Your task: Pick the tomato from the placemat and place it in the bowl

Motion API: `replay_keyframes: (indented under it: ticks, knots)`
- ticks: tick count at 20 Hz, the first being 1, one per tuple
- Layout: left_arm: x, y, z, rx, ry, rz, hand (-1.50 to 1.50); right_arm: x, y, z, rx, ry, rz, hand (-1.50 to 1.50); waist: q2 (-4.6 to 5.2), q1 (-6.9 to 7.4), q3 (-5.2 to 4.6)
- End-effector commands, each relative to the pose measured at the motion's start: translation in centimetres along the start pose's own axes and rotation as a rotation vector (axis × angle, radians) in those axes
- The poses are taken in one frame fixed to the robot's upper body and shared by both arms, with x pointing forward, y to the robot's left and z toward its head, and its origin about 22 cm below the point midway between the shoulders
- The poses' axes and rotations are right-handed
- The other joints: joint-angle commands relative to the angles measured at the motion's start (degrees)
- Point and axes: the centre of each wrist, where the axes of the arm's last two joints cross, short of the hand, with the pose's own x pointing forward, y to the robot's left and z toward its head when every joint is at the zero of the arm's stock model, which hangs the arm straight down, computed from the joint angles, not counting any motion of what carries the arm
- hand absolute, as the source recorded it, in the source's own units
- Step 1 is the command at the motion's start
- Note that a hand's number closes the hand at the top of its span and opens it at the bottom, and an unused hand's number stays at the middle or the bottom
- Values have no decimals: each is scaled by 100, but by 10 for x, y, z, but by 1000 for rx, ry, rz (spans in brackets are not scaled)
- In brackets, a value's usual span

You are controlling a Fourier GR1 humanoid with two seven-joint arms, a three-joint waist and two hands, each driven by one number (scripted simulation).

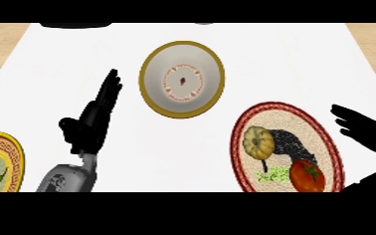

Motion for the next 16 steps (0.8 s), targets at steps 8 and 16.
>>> replay_keyframes:
  ticks: [8, 16]
  knots:
    - [-13, 1, -9, -11, -5, 6, 0, -28, -7, -1, 46, -69, -114, -150, 2, -35, -1]
    - [-9, 4, -13, 4, -7, 9, 0, -38, 13, 1, 54, -83, -205, -150, 1, -36, -1]
